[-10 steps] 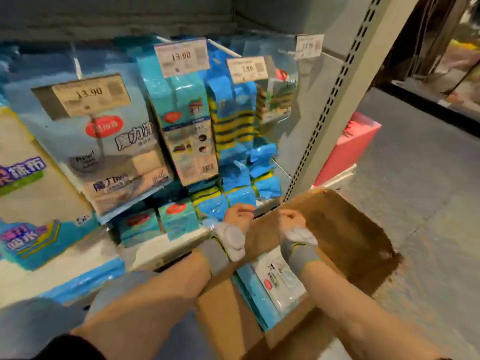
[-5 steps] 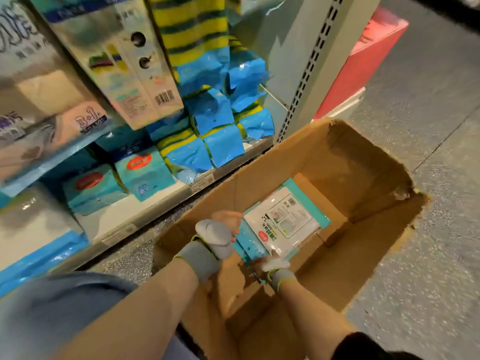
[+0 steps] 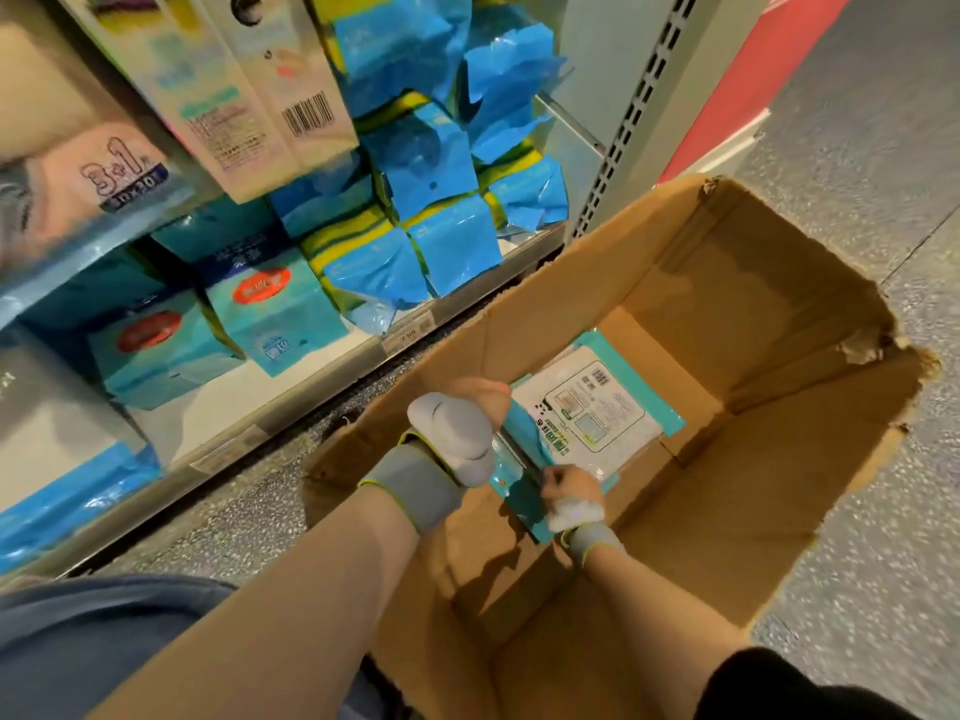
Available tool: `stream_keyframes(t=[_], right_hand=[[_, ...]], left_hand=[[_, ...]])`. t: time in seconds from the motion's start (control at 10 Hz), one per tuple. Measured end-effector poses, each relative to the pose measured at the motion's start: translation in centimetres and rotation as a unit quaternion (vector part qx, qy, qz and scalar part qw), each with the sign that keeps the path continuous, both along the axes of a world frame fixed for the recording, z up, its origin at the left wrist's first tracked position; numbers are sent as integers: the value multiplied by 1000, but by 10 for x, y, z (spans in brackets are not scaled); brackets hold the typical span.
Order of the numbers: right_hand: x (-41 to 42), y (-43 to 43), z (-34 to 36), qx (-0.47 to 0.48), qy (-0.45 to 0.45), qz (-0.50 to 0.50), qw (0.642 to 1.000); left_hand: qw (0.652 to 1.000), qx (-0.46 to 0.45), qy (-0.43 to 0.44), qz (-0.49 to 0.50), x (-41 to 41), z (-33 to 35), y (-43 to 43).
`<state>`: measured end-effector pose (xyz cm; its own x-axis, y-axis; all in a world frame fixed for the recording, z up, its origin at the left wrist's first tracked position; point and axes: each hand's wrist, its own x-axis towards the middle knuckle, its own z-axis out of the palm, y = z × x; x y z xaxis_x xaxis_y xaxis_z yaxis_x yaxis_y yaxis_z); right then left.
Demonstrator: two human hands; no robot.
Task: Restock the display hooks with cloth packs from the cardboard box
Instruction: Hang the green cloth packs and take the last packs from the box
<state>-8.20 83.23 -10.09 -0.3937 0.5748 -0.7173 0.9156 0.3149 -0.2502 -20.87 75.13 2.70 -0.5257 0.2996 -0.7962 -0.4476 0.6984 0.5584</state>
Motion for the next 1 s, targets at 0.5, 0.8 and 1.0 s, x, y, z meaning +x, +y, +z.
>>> stream_keyframes(t=[0.5,0.8,1.0], right_hand=[[-27,15,144,-57,179,-46,981],[-7,29,62,-16,53,-168,984],[12,-4,-3,-14,-87,110,990]], left_hand=[[923,-84,175,-332,14,22,-15],[945,-205,196,-160,-12,-8,-48],[921,-254,213,-204,-23,4,-38]])
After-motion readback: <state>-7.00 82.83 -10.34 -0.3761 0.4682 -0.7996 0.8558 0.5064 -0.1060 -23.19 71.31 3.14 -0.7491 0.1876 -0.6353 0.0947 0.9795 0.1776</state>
